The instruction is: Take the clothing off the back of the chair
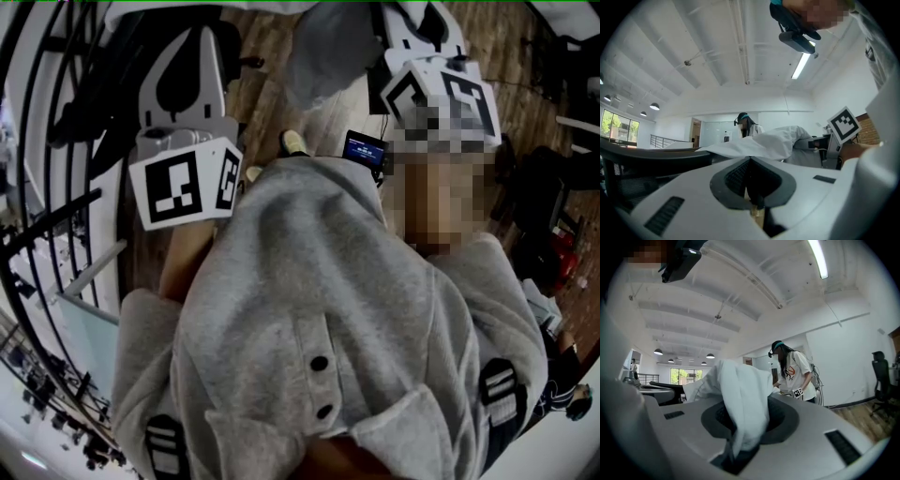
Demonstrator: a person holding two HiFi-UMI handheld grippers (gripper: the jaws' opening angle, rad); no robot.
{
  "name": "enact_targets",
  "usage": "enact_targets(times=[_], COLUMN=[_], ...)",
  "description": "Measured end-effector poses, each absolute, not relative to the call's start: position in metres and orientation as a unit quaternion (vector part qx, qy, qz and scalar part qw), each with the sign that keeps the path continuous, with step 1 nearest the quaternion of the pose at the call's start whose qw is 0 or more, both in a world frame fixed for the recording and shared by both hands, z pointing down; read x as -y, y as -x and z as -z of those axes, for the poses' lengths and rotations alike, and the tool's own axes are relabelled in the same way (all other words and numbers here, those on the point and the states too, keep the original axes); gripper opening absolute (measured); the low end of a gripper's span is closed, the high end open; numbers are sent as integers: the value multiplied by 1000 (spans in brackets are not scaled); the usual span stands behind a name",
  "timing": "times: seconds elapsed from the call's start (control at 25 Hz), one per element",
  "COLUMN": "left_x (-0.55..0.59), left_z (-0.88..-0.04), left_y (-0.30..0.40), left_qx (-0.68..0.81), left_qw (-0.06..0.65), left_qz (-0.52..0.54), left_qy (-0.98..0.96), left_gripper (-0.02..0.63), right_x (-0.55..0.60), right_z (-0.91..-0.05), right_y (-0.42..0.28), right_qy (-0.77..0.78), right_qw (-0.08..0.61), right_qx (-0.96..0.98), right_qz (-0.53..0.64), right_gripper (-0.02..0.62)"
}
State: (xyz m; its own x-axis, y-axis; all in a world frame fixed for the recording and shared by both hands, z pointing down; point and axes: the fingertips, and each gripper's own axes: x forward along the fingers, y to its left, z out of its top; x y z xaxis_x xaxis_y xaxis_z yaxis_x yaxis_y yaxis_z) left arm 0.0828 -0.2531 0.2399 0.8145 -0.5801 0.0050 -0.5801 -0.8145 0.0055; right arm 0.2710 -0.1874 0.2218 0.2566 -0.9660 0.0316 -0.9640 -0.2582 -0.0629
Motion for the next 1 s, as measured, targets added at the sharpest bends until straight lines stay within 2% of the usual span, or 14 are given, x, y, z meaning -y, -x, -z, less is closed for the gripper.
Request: enact_targets(times=[0.48, 0.64, 0.76, 1.0], left_x=[238, 235, 223, 212], left_z=[-242, -238, -242, -255], left_y=[-127, -121, -142, -162], left_qx=[271, 265, 266, 285], left_qw=[-5, -8, -8, -5], left_qz=[-7, -6, -9, -21], left_qy=[-962, -964, -964, -958], left_gripper=[11, 11, 11, 11], right_x=[131, 130, 126, 106], right_z=[-227, -230, -256, -276], right_y=[-337, -324, -334, -360], right_qy=[837, 837, 830, 820], right_qw=[35, 17, -2, 18], right_qx=[-546, -546, -556, -566], right_qz=[31, 30, 52, 83], right_gripper=[101, 101, 101, 101])
